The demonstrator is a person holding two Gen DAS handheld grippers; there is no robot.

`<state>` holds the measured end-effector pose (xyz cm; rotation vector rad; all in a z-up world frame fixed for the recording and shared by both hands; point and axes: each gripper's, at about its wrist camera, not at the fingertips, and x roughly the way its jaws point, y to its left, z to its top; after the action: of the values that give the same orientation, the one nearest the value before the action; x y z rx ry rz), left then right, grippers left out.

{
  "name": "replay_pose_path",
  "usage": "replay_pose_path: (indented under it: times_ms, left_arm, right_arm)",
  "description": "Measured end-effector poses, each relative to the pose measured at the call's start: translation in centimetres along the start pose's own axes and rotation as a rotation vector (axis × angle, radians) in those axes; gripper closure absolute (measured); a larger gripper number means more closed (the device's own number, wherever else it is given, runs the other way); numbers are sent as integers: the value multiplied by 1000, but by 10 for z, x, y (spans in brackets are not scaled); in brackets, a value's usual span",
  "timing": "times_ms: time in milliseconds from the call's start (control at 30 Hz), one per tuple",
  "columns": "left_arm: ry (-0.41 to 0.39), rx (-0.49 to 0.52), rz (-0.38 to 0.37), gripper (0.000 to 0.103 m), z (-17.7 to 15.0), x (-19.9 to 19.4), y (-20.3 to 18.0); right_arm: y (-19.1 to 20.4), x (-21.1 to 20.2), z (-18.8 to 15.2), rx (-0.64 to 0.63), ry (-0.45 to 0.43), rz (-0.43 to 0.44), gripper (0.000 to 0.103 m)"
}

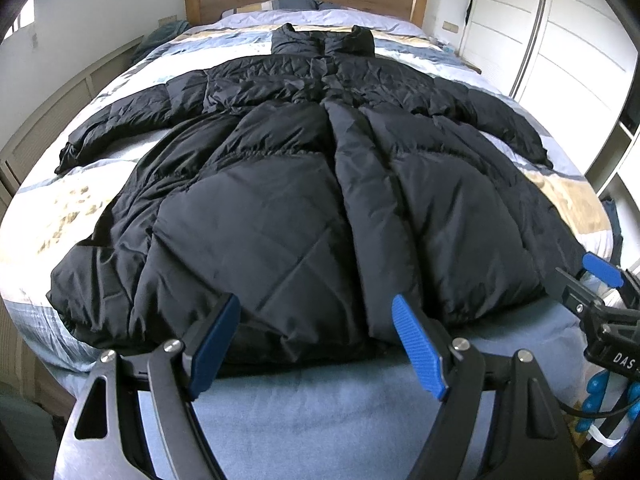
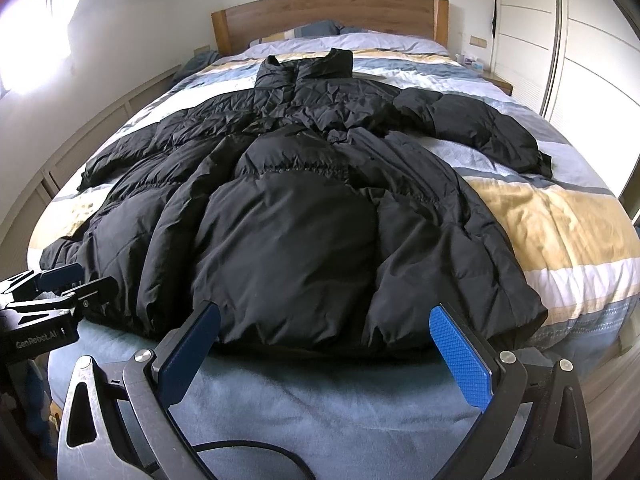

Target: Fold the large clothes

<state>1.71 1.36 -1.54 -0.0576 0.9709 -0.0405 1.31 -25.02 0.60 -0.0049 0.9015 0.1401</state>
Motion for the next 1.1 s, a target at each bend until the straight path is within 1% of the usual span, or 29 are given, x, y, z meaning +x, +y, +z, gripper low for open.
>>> replay_pose_path:
  times_ms: [100, 200, 300, 367, 433, 500, 567, 667, 733, 800, 867, 933, 967, 1033, 1100]
  left_arm:
    - [23, -8, -13, 25, 9, 1, 9]
    - [6, -2, 5, 25, 28, -7, 20]
    - [-67, -6, 24, 25, 63, -28, 33]
    - [-138, -4, 53, 25, 92, -45, 39]
    - [-187, -6, 82, 25, 118, -55, 44]
    - [-217, -15, 101, 25, 142, -58, 49]
    - [-225, -26, 110, 25, 160, -55, 52]
    - [-207, -57, 103, 25, 183, -42, 61]
    - [-199, -77, 104, 25, 198, -32, 64]
    - [-194, -92, 126, 25, 211, -22, 67]
    - [-188, -106, 148, 25, 223, -11, 70]
    - [-169, -126, 162, 25, 234, 4, 76]
    - [-157, -135, 168, 25, 238, 11, 79]
    - [-122, -159, 182, 25, 243, 31, 88]
    - [-83, -170, 196, 25, 244, 51, 96]
  right_arm:
    - [-6, -3, 7, 10, -8, -5, 0]
    - [-16, -10, 25, 36, -35, -6, 0]
    - [-27, -23, 55, 66, -105, -7, 0]
    - [-34, -31, 77, 90, -151, 7, 0]
    - [-42, -38, 103, 115, -208, 16, 0]
    - [-50, -40, 125, 136, -256, 20, 0]
    - [-64, -35, 148, 177, -290, 30, 0]
    - [-90, -12, 176, 267, -289, 61, 0]
    - [-111, 12, 191, 342, -263, 81, 0]
    - [-127, 35, 201, 396, -232, 92, 0]
    - [-146, 66, 213, 437, -205, 59, 0]
    - [-165, 95, 217, 490, -167, 24, 0]
    - [-175, 104, 215, 525, -154, 27, 0]
    - [-202, 138, 210, 630, -115, 35, 0]
    - [-223, 160, 202, 693, -83, 20, 0]
